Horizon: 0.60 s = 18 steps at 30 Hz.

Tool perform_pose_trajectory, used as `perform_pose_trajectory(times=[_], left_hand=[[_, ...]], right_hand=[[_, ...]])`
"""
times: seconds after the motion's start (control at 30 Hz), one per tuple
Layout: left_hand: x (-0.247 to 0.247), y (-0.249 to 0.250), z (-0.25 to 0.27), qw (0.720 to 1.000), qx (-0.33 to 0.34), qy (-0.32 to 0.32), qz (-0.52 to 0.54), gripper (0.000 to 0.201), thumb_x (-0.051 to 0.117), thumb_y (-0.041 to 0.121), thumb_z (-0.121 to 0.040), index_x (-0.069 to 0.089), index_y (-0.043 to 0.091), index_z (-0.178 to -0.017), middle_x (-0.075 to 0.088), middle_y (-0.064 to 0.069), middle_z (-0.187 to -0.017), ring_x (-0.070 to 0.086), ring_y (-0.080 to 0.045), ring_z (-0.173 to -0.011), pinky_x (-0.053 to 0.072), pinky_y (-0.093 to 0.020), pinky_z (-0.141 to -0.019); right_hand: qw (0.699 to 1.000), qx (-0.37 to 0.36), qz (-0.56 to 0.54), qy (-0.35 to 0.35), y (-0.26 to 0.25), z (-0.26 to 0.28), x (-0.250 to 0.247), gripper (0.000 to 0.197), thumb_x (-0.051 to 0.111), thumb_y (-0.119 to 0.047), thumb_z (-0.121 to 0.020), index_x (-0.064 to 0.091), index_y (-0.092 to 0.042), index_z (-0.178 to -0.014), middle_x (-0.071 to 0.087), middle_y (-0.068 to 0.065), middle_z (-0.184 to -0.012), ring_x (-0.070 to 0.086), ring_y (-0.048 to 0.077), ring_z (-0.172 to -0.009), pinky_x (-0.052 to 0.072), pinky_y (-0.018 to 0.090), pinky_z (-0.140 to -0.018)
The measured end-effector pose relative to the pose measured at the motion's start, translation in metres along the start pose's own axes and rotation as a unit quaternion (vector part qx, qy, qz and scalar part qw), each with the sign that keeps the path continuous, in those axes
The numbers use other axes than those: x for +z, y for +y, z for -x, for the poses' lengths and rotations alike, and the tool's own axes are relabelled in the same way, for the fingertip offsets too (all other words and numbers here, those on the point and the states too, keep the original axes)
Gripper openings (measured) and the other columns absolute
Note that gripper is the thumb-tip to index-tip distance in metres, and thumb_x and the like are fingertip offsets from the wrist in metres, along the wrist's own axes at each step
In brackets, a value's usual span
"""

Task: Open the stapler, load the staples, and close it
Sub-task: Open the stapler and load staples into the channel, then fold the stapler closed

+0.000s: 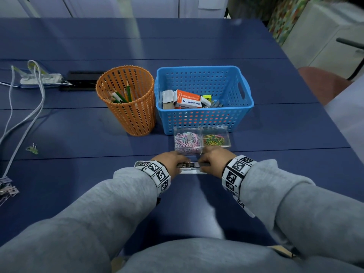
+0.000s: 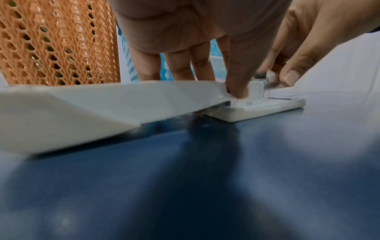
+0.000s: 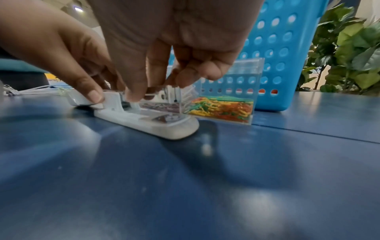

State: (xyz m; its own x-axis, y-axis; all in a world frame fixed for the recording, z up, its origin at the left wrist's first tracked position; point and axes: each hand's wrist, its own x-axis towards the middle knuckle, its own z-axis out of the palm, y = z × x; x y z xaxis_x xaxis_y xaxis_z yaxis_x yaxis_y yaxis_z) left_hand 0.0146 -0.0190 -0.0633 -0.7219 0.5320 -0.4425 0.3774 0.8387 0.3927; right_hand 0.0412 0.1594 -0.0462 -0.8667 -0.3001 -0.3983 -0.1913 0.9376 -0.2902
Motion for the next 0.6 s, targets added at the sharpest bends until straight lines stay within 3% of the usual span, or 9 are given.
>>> perform_pose_trajectory(times=[0.13, 0.27, 0.47, 0.6], left_hand=[[-0.002, -0.008, 0.003, 1.000, -0.005, -0.003, 0.015, 0.049, 0.061, 0.024, -0.084, 0.047, 0.026, -0.131, 0.050, -0.007, -0.133, 0.048, -0.027, -0.123, 0.038, -0.036, -0.106], [-0.007, -0.029, 0.012, 0.998, -0.058, -0.005, 0.008, 0.056, 0.068, 0.028, -0.078, 0.047, 0.024, -0.129, 0.051, -0.010, -0.126, 0.051, -0.028, -0.117, 0.043, -0.038, -0.103], [-0.015, -0.064, 0.033, 0.993, -0.118, 0.022, -0.014, 0.035, 0.069, 0.034, -0.075, 0.061, 0.024, -0.108, 0.059, -0.003, -0.113, 0.056, -0.023, -0.107, 0.047, -0.037, -0.094], [-0.026, -0.062, 0.041, 0.990, -0.098, 0.080, 0.069, 0.022, 0.077, 0.029, -0.068, 0.066, 0.029, -0.087, 0.057, 0.008, -0.085, 0.060, -0.019, -0.091, 0.046, -0.027, -0.079]], right_hand=[[1.000, 0.021, 0.010, -0.004, 0.006, 0.004, 0.002, 0.032, 0.058, -0.033, -0.086, 0.064, -0.016, -0.113, 0.055, 0.009, -0.123, 0.051, 0.029, -0.114, 0.045, 0.037, -0.095], [0.998, 0.053, -0.031, -0.007, 0.016, 0.011, 0.006, 0.037, 0.059, -0.034, -0.086, 0.062, -0.015, -0.117, 0.056, 0.010, -0.121, 0.051, 0.028, -0.114, 0.044, 0.037, -0.096], [0.988, 0.094, -0.119, 0.017, 0.025, 0.015, 0.015, 0.039, 0.065, -0.034, -0.082, 0.063, -0.017, -0.117, 0.058, 0.008, -0.116, 0.054, 0.025, -0.110, 0.044, 0.032, -0.096], [0.978, 0.115, -0.171, 0.036, 0.030, 0.017, 0.021, 0.034, 0.069, -0.031, -0.079, 0.067, -0.018, -0.111, 0.056, 0.004, -0.104, 0.054, 0.020, -0.096, 0.043, 0.025, -0.088]])
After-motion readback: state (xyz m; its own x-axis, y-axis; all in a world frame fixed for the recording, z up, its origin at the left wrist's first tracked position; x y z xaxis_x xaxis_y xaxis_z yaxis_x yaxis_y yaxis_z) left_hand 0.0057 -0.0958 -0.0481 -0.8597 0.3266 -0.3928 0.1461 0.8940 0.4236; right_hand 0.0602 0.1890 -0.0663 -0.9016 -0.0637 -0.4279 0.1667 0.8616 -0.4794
